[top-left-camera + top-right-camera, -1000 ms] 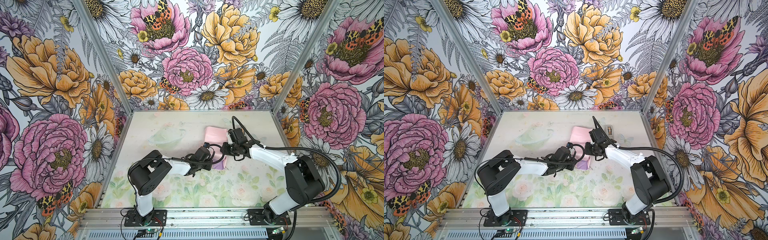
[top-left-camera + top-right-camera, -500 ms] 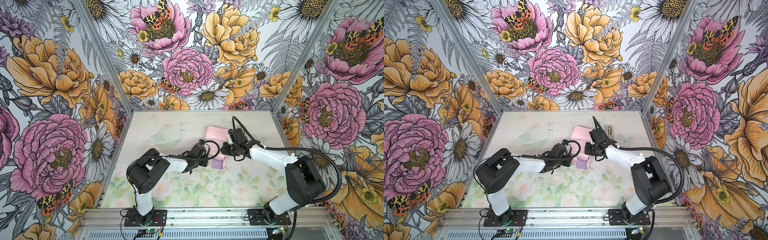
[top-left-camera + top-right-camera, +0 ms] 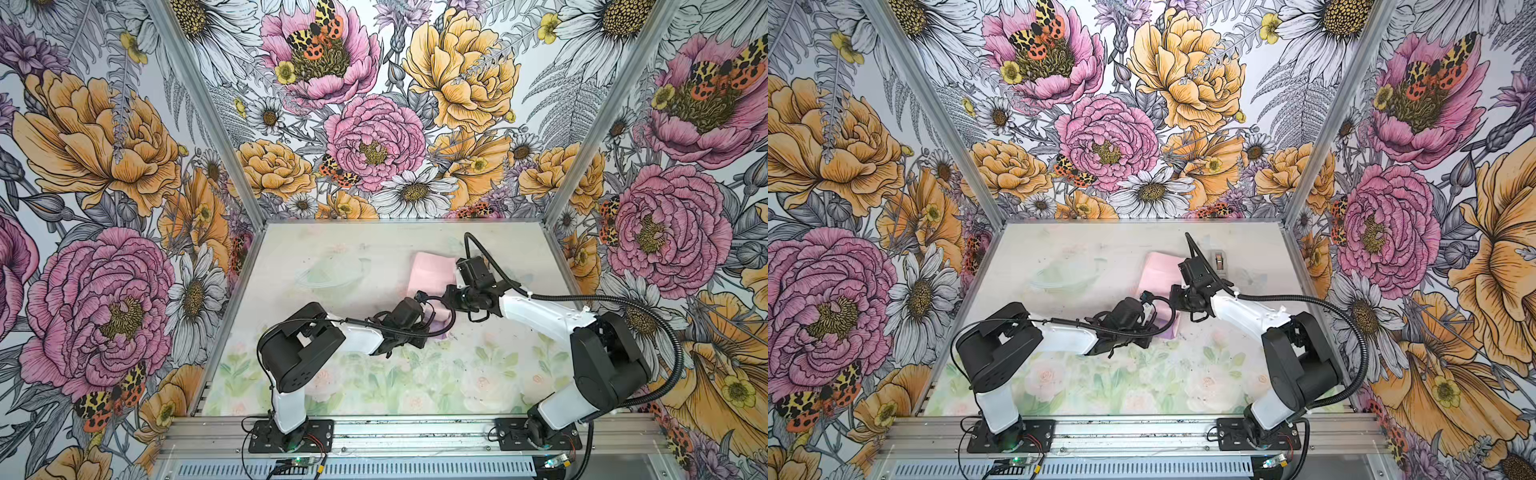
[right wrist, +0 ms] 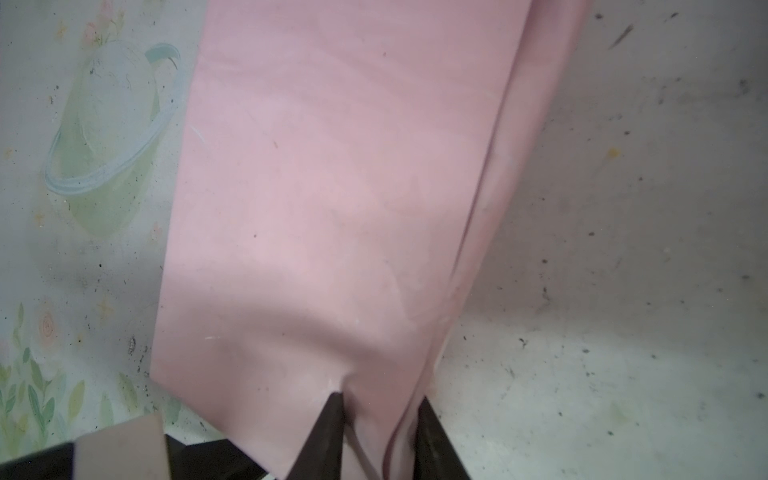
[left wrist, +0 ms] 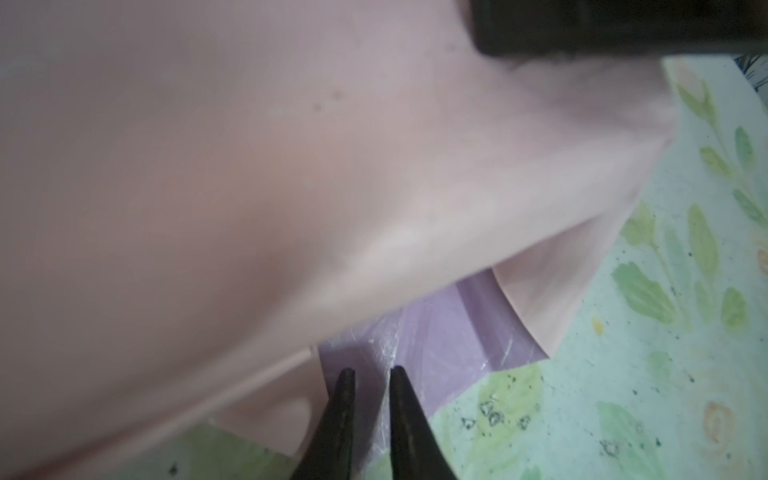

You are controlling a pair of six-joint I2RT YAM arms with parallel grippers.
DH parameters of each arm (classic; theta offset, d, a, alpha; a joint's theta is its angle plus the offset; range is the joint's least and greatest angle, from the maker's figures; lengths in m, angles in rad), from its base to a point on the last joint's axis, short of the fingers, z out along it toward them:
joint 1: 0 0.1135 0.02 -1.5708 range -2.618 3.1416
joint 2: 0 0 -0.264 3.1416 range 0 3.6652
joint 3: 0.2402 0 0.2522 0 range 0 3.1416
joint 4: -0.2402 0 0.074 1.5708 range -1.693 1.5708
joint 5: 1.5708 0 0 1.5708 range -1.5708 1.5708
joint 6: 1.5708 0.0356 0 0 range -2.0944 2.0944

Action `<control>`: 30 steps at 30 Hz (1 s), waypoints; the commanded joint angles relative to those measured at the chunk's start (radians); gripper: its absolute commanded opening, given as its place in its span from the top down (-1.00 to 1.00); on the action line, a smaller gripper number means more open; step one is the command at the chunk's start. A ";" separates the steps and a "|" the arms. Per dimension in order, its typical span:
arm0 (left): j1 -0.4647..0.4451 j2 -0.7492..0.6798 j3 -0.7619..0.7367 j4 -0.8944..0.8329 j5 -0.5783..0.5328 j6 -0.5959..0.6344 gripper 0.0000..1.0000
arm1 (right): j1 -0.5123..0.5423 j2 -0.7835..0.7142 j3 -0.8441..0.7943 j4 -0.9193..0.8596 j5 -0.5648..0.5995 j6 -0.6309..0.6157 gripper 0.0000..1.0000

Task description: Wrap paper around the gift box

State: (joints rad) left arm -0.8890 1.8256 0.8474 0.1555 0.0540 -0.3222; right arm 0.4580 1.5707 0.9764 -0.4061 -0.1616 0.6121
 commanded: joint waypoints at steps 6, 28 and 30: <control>0.017 -0.233 0.032 -0.184 0.053 0.074 0.15 | 0.007 -0.027 -0.002 -0.106 -0.018 -0.006 0.30; 0.208 -0.058 0.502 -0.659 0.411 1.194 -0.59 | -0.047 -0.080 0.008 -0.105 -0.077 -0.026 0.14; 0.184 -0.019 0.522 -0.658 0.381 1.202 -0.61 | -0.058 -0.102 -0.002 -0.105 -0.086 -0.021 0.10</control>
State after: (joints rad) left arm -0.6750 1.7836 1.3281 -0.4671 0.4351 0.7433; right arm 0.4133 1.5242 0.9768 -0.4969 -0.2306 0.6010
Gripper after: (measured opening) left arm 0.803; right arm 0.443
